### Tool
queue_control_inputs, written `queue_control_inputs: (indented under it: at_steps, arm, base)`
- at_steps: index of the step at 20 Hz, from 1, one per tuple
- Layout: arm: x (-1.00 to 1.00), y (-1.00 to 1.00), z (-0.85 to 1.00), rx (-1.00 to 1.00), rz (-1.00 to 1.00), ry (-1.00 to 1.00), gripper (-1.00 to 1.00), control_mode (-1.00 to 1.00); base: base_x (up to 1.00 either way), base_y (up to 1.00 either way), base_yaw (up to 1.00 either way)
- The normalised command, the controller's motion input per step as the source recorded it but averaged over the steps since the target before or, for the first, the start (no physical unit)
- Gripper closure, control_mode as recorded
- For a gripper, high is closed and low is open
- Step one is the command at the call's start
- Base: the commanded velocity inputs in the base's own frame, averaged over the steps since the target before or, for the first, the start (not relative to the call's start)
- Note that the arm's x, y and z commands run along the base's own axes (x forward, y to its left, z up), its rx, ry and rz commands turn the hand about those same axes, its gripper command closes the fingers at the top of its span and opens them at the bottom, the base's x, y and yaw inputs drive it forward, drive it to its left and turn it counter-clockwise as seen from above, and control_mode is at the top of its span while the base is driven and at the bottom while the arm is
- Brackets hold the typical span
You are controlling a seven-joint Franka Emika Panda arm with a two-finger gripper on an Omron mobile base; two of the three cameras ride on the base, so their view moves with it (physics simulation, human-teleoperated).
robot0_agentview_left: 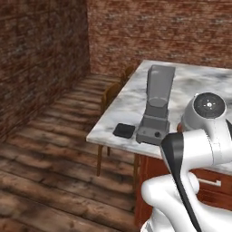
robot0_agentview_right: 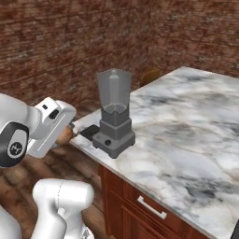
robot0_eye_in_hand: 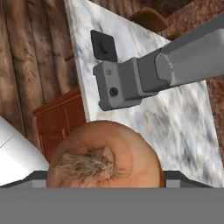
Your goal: Grab the lemon and onion from the fridge, place them in the blender, close the lid, and turn on the blender to create a marinade.
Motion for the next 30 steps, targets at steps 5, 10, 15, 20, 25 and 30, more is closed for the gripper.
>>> queue_control_inputs:
  at_steps: [5,10,15,20,25,30]
  arm:
    - [0.00,0.00,0.00,0.00,0.00,0.00,1.00,1.00]
    - [0.00,0.00,0.00,0.00,0.00,0.00,1.00,1.00]
    - [0.47,0.03,0.22,0.00,-0.26,-0.05,1.00,-1.00]
    - [0.33,0.07,0.35,0.00,-0.25,-0.11,1.00,-1.00]
    - [0.16,0.01,0.53,0.00,-0.24,-0.16,1.00,-1.00]
    - [0.23,0.00,0.54,0.00,-0.24,-0.11,1.00,-1.00]
  base:
    - [0.59,0.20,-0.22]
    - [0.53,0.10,-0.24]
    - [0.00,0.00,0.00]
    - [0.00,0.00,0.00]
    - [0.00,0.00,0.00]
    - [0.00,0.00,0.00]
